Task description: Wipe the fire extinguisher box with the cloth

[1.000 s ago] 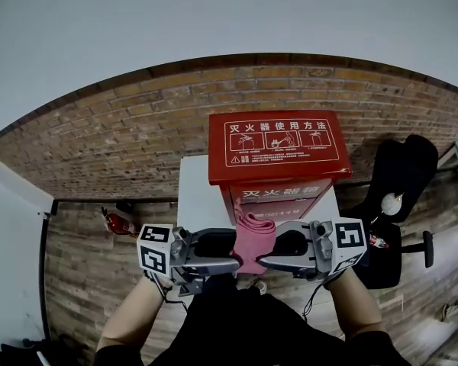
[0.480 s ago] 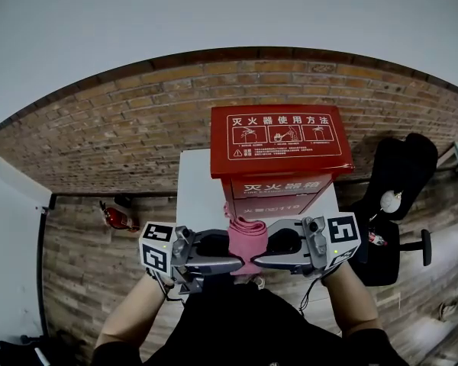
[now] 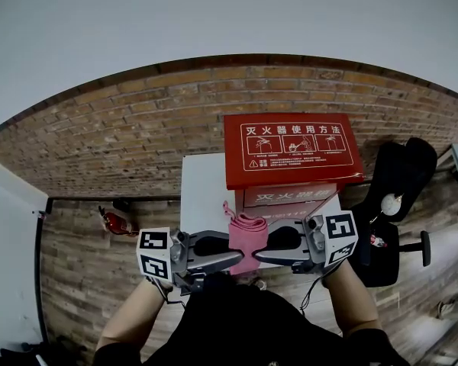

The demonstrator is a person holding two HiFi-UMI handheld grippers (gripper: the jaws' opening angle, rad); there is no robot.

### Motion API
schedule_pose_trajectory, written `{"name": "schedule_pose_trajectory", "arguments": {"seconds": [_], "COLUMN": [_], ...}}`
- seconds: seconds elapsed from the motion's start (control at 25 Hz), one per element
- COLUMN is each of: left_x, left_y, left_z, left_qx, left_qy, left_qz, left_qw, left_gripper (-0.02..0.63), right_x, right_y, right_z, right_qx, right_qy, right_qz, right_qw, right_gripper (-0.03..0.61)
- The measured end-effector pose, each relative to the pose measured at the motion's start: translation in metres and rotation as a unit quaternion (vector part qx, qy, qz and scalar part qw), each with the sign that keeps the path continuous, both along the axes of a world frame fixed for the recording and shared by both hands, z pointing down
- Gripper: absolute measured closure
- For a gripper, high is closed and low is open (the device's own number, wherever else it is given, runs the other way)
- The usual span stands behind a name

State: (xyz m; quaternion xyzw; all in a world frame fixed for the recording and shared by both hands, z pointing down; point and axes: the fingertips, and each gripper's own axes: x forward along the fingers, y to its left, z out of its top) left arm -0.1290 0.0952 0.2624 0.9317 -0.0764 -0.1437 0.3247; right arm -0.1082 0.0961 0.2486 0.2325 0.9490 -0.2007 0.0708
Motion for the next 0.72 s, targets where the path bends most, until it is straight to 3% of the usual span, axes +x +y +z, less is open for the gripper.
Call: {"name": "schedule_pose_trajectory", "arguments": {"seconds": [0.16,0.4,0.56,0.72], "left_x": [-0.021,-0.051,-0.072,-0.09], "left_y": [-0.012,-0.024,-0.033,-0.041], "left_z": [0.001,-0.004,-0.009,-0.005], "left_qx": [0.0,0.003,-0.011,-0.02], "left_qy": [-0.006,0.014,0.052,0.06], "left_qz": [-0.001,0.015,0.018,0.01], "left_qw": [1.0,0.9998,0.9985,0.998], "left_gripper": [0.507,0.426,0.426,0.446], "right_x": [-0.022,-0.054,-0.077,-0.091], "right_y": [-0.01,-0.017,-0.027,-0.036], "right_z": [0.0,-0.001,0.007,0.008], "right_qx": [-0.006,-0.008,-0.008,-0.022], "right_qy": [0.011,0.016,0.033,0.032], "right_qz": [-0.001,-0.019,-0.01,-0.002], "right_qw": [1.0,1.0,0.999,0.999], "right_gripper": [0.517,0.517,0.517,0.517]}}
